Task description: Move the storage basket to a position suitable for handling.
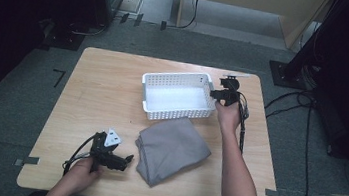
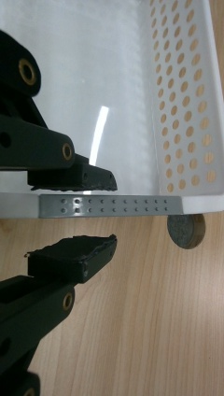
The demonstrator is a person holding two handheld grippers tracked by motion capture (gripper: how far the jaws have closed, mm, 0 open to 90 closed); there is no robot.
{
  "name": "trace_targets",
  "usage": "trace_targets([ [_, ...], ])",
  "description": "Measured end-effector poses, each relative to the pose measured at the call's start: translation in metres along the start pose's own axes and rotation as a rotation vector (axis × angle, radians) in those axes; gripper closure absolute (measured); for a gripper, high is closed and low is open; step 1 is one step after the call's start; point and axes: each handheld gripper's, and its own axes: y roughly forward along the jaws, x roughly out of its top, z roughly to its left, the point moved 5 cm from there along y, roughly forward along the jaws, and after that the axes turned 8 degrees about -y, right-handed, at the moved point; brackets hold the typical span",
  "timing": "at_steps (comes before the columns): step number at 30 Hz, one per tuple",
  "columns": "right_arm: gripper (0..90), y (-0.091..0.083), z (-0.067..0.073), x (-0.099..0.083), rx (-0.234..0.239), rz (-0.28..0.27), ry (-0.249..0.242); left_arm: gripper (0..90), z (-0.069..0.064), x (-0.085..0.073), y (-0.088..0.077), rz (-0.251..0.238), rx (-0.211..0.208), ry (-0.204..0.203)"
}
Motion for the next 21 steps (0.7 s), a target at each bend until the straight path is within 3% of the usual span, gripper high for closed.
trace_targets([
  [8, 67.1, -0.038, 0.003, -0.006, 0.013, -0.052, -0.050, 0.0, 0.000, 0.000, 0.000, 0.000, 0.000, 0.000],
  [12, 70.5, -0.047, 0.010, -0.013, 0.040, -0.063, -0.070, 0.0, 0.000, 0.000, 0.000, 0.000, 0.000, 0.000],
  [18, 76.0, -0.055, 0.035, -0.027, 0.107, -0.070, -0.119, 0.0, 0.000, 0.000, 0.000, 0.000, 0.000, 0.000],
  [20, 77.2, -0.054, 0.053, -0.036, 0.143, -0.068, -0.148, 0.0, 0.000, 0.000, 0.000, 0.000, 0.000, 0.000],
  [21, 77.2, -0.054, 0.053, -0.036, 0.143, -0.068, -0.148, 0.0, 0.000, 0.000, 0.000, 0.000, 0.000, 0.000],
])
